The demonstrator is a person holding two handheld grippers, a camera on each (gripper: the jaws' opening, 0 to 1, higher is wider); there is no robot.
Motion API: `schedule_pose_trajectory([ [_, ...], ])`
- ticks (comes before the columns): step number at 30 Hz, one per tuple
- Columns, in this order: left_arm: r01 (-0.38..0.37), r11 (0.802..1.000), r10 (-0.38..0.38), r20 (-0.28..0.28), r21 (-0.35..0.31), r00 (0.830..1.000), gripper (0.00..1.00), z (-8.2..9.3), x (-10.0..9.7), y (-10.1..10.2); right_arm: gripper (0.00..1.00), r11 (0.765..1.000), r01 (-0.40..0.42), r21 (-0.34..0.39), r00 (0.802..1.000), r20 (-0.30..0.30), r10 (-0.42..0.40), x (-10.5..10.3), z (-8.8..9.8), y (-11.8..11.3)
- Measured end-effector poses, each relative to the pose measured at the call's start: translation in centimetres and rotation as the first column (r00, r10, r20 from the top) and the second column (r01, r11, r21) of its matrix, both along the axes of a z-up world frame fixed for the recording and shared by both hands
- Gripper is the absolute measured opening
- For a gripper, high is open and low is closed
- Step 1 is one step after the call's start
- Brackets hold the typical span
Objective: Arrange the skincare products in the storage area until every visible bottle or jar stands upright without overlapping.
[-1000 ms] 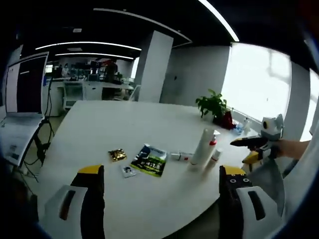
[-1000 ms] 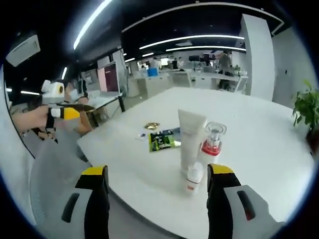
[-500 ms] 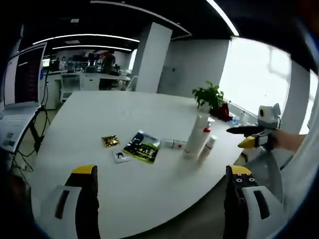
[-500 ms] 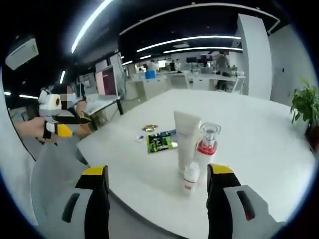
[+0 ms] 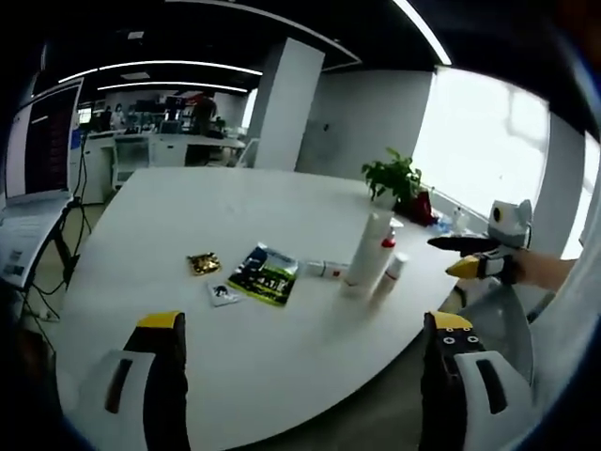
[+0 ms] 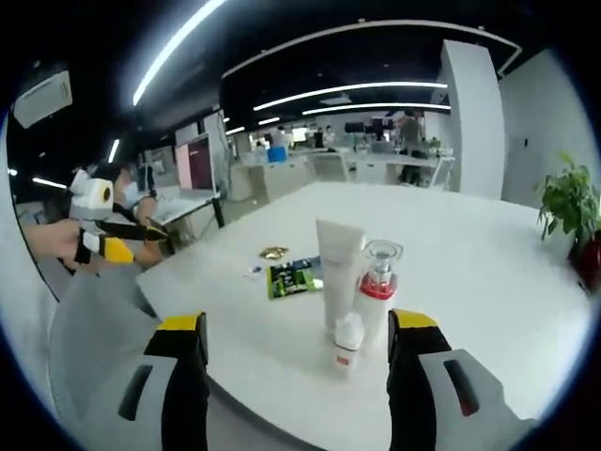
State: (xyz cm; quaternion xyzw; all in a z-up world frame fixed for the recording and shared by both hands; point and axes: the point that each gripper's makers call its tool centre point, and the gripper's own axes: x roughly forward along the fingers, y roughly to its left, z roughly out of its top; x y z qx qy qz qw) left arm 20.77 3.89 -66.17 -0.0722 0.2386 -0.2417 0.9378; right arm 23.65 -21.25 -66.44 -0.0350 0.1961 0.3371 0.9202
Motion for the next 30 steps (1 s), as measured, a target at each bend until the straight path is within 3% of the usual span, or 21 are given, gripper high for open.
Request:
schedule_pose_trajectory([
  [7,0.039,0.999,-0.038,-0.027,0.017,0.999,0.95,-0.1,0.6,-1.5,0.78,1.000,-0.003,-0.008,1.000,-0.014,0.003,-0.1,-0.3,0.1],
  [13,0.093,0.995,-0.092,-0.018,0.046,0.996,0.92,0.0,2.7,-2.8,0.77,1.000,0.000,-0.016,1.000,-0.011,0.000,-0.1,-0.4,0.0],
  [25,0.245,0.964,-0.242,-0.039,0.101,0.969,0.88,-1.4,5.3,-7.5,0.76,0.999,0.019,-0.036,1.000,-0.018,-0.020,-0.1,-0.6,-0.4],
  [30,0.280,0.952,-0.276,-0.053,0.120,0.960,0.86,-2.1,6.5,-8.1,0.76,0.999,0.026,-0.045,0.999,-0.022,-0.027,0.0,-0.8,-0.5],
])
